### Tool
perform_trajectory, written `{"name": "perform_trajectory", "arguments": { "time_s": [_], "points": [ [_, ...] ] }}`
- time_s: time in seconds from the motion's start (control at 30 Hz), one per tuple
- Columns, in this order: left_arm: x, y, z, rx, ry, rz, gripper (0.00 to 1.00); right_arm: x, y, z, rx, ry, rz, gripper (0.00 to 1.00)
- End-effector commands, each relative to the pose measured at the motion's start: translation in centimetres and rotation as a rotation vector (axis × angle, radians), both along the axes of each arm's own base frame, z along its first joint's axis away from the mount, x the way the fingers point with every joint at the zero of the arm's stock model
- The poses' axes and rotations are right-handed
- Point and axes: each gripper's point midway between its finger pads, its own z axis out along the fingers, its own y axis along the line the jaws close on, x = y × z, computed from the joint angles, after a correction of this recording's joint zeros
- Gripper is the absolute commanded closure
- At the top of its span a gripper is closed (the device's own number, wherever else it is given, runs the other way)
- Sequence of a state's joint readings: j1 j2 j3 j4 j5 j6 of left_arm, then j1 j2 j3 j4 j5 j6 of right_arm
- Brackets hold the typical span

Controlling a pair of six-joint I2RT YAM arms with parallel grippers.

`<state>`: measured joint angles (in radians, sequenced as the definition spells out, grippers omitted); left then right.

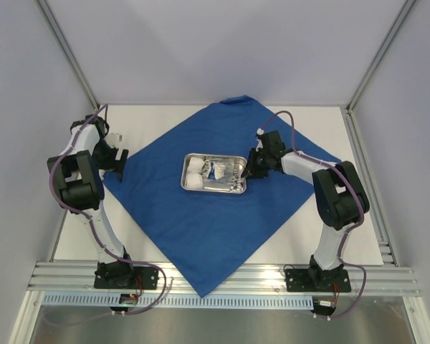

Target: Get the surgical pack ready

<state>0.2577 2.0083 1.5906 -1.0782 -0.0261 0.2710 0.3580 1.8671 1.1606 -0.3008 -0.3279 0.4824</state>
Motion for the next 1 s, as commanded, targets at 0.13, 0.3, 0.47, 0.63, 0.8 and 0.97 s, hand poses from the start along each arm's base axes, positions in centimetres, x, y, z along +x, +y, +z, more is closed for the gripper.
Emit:
{"name": "perform_trajectory", "arguments": {
  "time_s": [0.13, 0.3, 0.47, 0.63, 0.8, 0.97],
  "points": [
    [0.7, -0.1, 1.2, -0.009, -0.049, 0.002, 0.03, -1.7, -1.0, 0.0, -0.051, 0.003, -0.081, 0.86],
    [0.8, 0.0, 1.2, -0.009, -0.05, 0.007, 0.04, -3.5, -1.9, 0.0, -0.056, 0.042, -0.134, 0.91],
    [0.8, -0.1, 1.1, -0.009, -0.05, 0.007, 0.04, -5.3, -0.9, 0.5, -0.056, 0.051, -0.158, 0.91],
    [0.9, -0.5, 1.0, -0.036, -0.054, 0.009, 0.04, -5.1, -0.5, 1.0, -0.062, 0.027, -0.189, 0.92],
    [0.8, -0.6, 1.0, -0.039, -0.053, 0.004, 0.04, -5.2, 0.2, 0.7, -0.037, 0.043, -0.178, 0.87],
    [0.6, -0.7, 1.2, -0.045, -0.053, 0.005, 0.04, -5.2, -1.6, 2.3, -0.118, -0.017, -0.178, 0.62]
  ]
}}
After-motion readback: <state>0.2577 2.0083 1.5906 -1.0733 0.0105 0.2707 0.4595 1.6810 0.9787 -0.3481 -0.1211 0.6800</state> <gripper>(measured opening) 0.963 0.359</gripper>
